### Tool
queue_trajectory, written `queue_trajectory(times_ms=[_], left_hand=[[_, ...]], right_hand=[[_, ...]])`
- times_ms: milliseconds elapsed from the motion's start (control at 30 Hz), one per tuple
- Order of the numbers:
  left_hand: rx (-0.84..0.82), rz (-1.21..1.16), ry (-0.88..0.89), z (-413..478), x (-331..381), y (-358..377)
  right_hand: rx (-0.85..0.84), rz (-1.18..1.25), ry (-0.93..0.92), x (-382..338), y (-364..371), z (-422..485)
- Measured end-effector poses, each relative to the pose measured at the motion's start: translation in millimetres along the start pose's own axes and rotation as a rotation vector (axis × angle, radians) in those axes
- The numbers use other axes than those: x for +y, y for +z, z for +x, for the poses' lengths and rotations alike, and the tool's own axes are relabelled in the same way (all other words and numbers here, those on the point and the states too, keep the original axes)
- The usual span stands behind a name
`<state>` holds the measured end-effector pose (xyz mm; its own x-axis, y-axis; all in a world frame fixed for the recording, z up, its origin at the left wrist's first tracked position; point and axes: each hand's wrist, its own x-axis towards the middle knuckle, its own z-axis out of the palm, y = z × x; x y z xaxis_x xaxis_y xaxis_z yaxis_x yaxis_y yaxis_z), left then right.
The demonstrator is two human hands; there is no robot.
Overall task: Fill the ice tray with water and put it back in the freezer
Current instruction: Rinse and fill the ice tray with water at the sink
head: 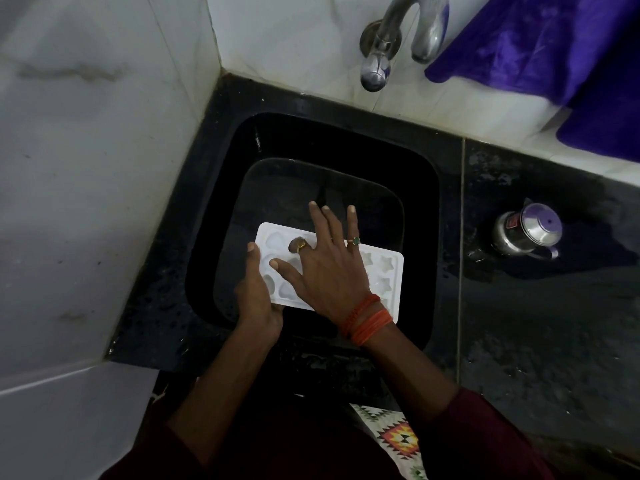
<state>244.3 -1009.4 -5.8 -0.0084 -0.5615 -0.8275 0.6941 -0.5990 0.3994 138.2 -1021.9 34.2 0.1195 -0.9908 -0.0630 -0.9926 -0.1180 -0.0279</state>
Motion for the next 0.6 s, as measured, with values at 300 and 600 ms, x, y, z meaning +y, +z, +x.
queue_trajectory(times_ms=[300,600], left_hand=[[-0.011,-0.012,-0.01,-3.9,1.9,2.1],[-0.059,-0.015,-0.045,-3.6,0.9,-1.6]], right_hand=[[0.026,-0.02,-0.006,-2.4,-3.2,-1.7],[0.064,-0.043,-0.004,1.4,-5.9,1.1]])
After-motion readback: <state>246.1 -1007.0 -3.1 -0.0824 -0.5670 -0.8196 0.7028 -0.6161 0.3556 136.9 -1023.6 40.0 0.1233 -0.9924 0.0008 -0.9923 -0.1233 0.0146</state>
